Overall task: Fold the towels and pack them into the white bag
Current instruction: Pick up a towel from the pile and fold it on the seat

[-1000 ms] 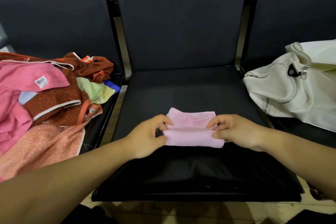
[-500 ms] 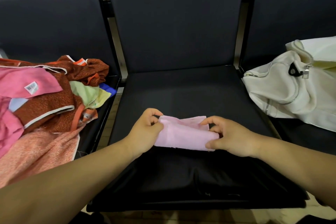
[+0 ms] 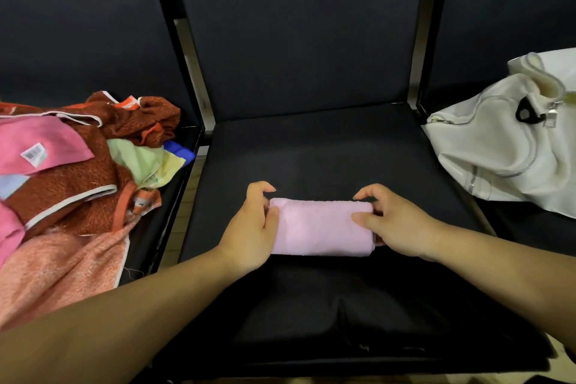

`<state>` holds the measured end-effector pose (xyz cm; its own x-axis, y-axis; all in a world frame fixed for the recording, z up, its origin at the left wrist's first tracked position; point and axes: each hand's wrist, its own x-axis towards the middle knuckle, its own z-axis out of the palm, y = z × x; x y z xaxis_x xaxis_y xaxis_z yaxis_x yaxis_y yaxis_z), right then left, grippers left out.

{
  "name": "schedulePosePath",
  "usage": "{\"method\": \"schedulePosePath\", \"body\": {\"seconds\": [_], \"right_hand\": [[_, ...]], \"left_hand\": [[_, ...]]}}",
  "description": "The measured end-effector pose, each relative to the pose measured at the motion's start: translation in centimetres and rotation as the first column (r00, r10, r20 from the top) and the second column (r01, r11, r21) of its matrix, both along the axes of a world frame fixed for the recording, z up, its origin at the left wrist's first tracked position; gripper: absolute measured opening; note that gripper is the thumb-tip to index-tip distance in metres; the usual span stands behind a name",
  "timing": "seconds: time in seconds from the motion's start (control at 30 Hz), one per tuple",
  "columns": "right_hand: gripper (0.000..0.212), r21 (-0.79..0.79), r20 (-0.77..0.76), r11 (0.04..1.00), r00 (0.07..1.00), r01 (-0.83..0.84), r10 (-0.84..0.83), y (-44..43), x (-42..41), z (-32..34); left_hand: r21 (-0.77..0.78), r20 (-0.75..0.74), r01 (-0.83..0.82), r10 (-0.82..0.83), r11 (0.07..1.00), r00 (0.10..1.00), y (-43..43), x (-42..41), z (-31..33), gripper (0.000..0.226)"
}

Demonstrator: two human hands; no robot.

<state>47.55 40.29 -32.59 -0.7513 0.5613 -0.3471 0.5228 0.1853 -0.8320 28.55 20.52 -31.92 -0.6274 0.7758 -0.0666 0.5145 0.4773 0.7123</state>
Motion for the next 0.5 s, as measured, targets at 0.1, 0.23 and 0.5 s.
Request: {"method": "schedulePosePath", "body": {"seconds": [0.1, 0.23, 0.5], "right_hand": [[0.027, 0.032, 0.051, 0.999, 0.998, 0.025, -0.026, 0.2, -0.5, -0.3], [0.031, 0.176, 0.173, 0.984, 0.985, -0.015, -0.016, 0.4, -1.3, -0.1], [0.057, 0.408, 0.162, 0.755, 0.855, -0.513, 0.493, 0.9, -2.4, 0.8]], "left_hand": [[-0.025, -0.002, -0.034, 0.034, 0.999, 0.999, 0.3, -0.1, -0.3, 0.038], [-0.08, -0.05, -0.064, 0.06, 0.995, 0.997, 0.9, 0.2, -0.4, 0.041], [-0.076, -0.214, 0.031, -0.047, 0.997, 0.976, 0.7, -0.5, -0.4, 0.015]]}}
